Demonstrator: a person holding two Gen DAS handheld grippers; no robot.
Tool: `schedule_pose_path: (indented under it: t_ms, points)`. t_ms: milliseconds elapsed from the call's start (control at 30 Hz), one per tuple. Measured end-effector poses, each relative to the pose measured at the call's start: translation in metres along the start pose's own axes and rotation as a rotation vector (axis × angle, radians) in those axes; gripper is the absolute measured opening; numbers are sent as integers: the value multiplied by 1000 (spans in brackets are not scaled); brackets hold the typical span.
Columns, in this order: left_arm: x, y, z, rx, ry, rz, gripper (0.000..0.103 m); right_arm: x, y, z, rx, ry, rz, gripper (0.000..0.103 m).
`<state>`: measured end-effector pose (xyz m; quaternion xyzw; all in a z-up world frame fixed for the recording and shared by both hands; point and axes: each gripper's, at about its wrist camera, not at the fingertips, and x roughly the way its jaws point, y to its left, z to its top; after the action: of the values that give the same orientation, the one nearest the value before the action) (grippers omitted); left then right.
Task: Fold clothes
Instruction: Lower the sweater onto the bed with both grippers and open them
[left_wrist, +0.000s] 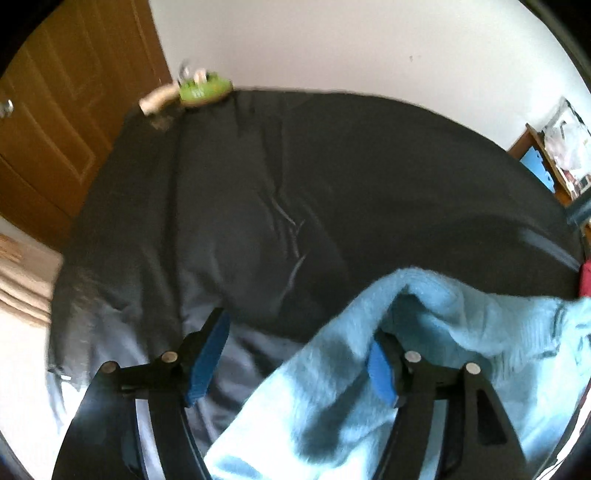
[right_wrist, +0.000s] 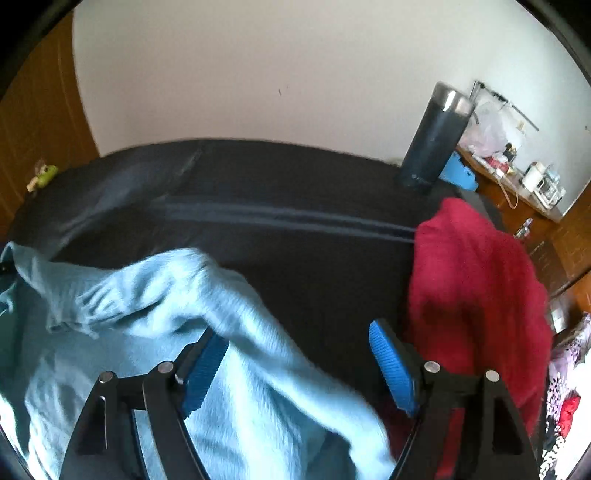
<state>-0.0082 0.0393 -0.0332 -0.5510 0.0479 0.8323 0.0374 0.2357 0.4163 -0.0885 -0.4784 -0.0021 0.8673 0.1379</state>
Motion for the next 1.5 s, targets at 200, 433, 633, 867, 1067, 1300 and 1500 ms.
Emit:
schedule_pose_path:
  t_ms: [200, 433, 633, 867, 1067, 1300, 1500]
  points:
    - [-50, -27, -19, 146, -137, 72, 80, -12, 39, -3, -155, -35, 159, 80]
    - [-61, -64, -50, 251, -102, -13, 80, 50, 94, 5, -236, 65, 206, 80]
    - [-54, -86, -74, 294, -51, -71, 80, 92, 94, 56, -149, 43, 190, 80]
    - [-28, -122, -62, 353, -66, -127, 80, 130, 80, 89, 32, 87, 174, 80]
    - [16, -157, -29, 310, -10, -121, 80, 146, 86, 93, 16, 105, 134, 80]
    - [30, -159, -7, 190, 27, -132, 88, 116, 64, 83, -18, 54, 174, 81]
    - [17, -162, -10, 147, 40, -120, 88, 77, 59, 44, -62, 57, 239, 81]
